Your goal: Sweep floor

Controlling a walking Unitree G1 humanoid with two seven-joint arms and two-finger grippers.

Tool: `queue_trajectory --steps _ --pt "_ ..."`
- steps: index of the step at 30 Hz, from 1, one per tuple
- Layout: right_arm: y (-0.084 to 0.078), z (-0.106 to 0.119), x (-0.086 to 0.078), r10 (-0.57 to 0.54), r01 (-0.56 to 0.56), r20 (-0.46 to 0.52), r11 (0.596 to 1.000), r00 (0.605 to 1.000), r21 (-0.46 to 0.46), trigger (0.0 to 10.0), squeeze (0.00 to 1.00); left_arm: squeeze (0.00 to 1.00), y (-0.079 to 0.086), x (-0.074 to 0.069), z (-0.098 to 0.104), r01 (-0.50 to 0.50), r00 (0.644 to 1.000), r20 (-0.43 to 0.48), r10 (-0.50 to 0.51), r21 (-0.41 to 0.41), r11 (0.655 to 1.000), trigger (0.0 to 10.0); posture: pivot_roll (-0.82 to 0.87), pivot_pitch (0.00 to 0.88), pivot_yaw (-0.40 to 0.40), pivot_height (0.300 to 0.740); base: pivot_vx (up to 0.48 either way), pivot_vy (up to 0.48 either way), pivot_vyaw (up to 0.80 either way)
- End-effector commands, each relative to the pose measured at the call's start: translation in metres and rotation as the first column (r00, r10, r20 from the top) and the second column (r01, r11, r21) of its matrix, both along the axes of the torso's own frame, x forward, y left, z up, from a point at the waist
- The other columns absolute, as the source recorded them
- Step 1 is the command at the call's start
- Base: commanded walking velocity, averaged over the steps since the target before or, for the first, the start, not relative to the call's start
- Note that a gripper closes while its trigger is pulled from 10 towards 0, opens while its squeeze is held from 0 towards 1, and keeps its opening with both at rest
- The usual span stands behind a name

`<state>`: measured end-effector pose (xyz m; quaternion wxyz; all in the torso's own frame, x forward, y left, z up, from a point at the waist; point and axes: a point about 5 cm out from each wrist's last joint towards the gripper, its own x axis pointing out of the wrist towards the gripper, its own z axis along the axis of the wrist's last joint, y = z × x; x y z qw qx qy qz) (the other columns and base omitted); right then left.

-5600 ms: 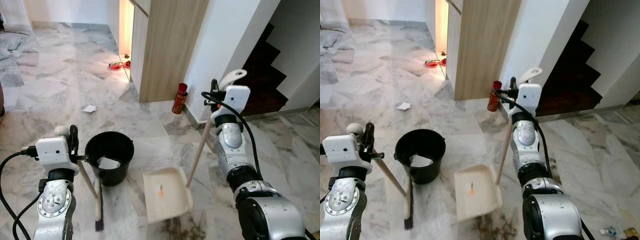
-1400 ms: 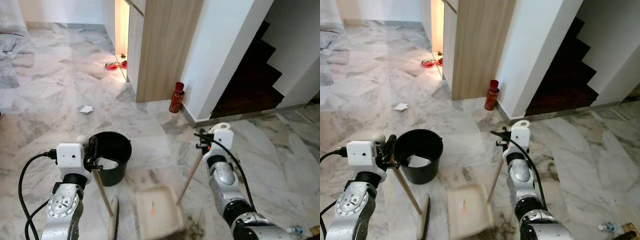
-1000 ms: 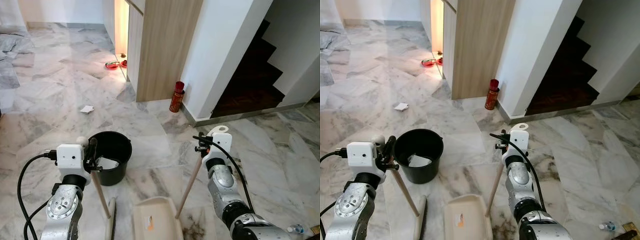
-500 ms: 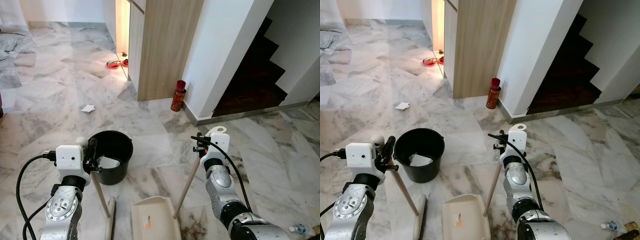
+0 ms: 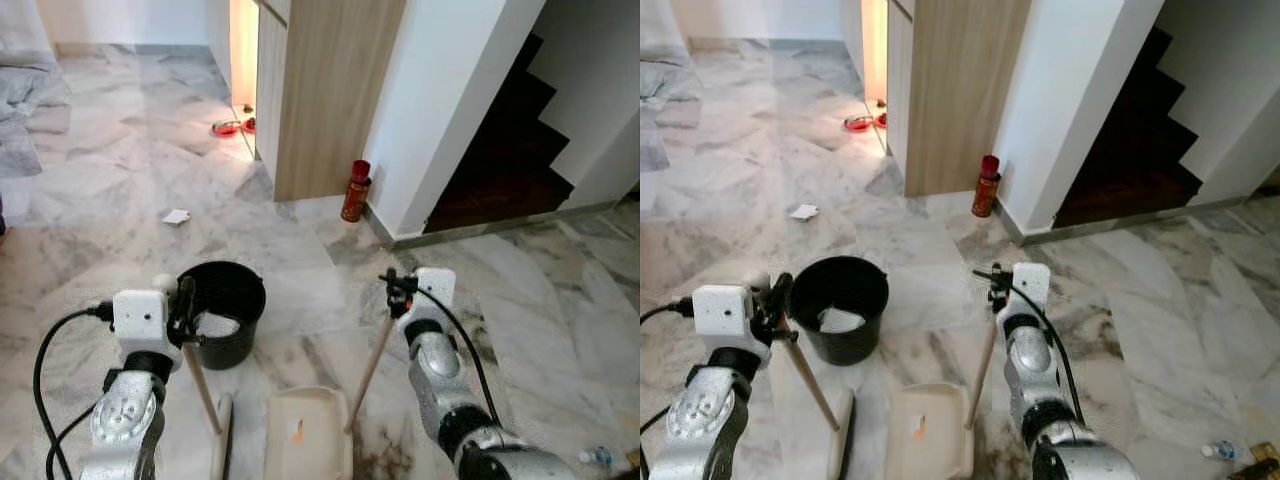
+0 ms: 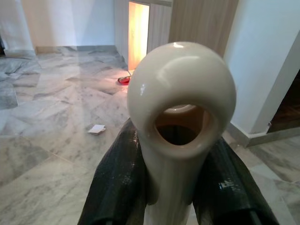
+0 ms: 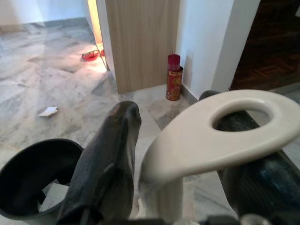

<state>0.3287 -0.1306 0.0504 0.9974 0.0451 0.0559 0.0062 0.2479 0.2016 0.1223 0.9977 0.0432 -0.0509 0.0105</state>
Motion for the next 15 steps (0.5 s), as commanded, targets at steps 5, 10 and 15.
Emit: queue_trajectory --steps 5,10,15 --pt "-0.008 -0.007 -0.004 -0.002 0.0 -0.031 0.999 1.0 -0.049 10.0 0.0 0.0 -0.009 0.002 0.01 0.052 0.998 0.037 -0.053 0.018 0.998 10.0 0.26 0.058 -0.166 0.74 0.0 0.0 0.0" --pt "-0.017 -0.012 -0.008 -0.016 0.01 -0.056 0.996 0.998 -0.094 10.0 0.0 0.0 -0.009 0.002 0.01 0.055 0.998 0.035 -0.056 0.02 0.998 10.0 0.25 0.053 -0.166 0.74 0.0 0.0 0.0" --pt "-0.026 -0.018 -0.012 -0.03 0.015 -0.09 0.987 0.995 -0.159 10.0 0.0 0.0 -0.01 0.003 0.009 0.058 0.998 0.033 -0.059 0.02 0.998 10.0 0.24 0.05 -0.165 0.74 0.0 0.0 0.0"
